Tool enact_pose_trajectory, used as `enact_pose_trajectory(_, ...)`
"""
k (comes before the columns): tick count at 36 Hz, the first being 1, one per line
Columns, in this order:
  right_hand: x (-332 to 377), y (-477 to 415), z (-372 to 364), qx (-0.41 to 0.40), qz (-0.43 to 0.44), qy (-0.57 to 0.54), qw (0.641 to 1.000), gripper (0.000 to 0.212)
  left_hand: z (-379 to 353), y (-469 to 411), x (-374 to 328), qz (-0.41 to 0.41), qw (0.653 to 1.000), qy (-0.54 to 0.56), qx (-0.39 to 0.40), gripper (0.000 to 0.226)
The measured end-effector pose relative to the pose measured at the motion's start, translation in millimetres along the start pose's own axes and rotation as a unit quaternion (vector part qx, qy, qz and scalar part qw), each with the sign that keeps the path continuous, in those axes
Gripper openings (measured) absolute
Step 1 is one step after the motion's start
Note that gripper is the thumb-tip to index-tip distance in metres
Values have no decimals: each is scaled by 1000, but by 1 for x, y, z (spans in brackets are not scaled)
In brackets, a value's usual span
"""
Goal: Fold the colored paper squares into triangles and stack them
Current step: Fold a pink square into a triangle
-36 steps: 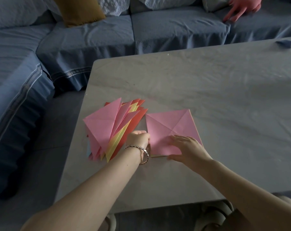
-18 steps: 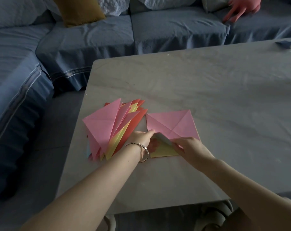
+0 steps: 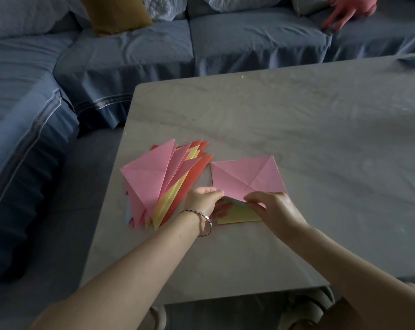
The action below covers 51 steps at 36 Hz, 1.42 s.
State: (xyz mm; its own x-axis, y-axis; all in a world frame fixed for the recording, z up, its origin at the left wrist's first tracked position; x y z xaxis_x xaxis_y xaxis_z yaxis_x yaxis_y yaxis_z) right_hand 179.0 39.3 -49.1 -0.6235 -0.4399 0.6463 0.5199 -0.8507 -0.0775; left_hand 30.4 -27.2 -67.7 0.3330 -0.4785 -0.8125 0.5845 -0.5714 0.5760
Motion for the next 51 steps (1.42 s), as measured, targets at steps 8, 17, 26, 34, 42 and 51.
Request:
enact_pose_trajectory(8, 6, 0, 7, 6, 9, -4, 1000, 16, 3, 4, -1, 5, 999, 36, 34, 26)
enact_pose_trajectory(17, 9, 0, 12, 25, -6, -51, 998, 15, 20, 8, 6, -37, 999, -15, 12, 30)
enact_pose_trajectory(26, 8, 1, 27, -30, -28, -149, 988, 14, 36, 14, -11, -131, 987, -63, -63, 16)
enact_pose_trajectory(34, 38, 20, 35, 70, 159, -172, 970, 15, 43, 3, -22, 100, 994, 21, 25, 22)
enact_pose_trajectory(42, 50, 27, 35, 128, 277, -111, 946, 35, 60, -6, -23, 112, 945, -286, 112, 25)
enact_pose_trajectory(51, 42, 15, 28, 141, 133, -144, 970, 8, 47, -5, -32, -105, 947, -302, -16, 30)
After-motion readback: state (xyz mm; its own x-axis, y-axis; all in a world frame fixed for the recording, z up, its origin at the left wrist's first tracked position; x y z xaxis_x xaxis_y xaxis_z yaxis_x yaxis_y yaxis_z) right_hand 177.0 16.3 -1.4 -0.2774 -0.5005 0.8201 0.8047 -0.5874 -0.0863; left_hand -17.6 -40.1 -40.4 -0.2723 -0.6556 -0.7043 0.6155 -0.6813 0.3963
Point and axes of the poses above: each hand's wrist, its own y-axis away from the middle knuckle, its own z-axis out of the back of the hand, x = y × z, the point moved 5 cm from there along -y, towards the middle knuckle, and after that the axes turned 8 degrees about -x, right-handed, at the moved point
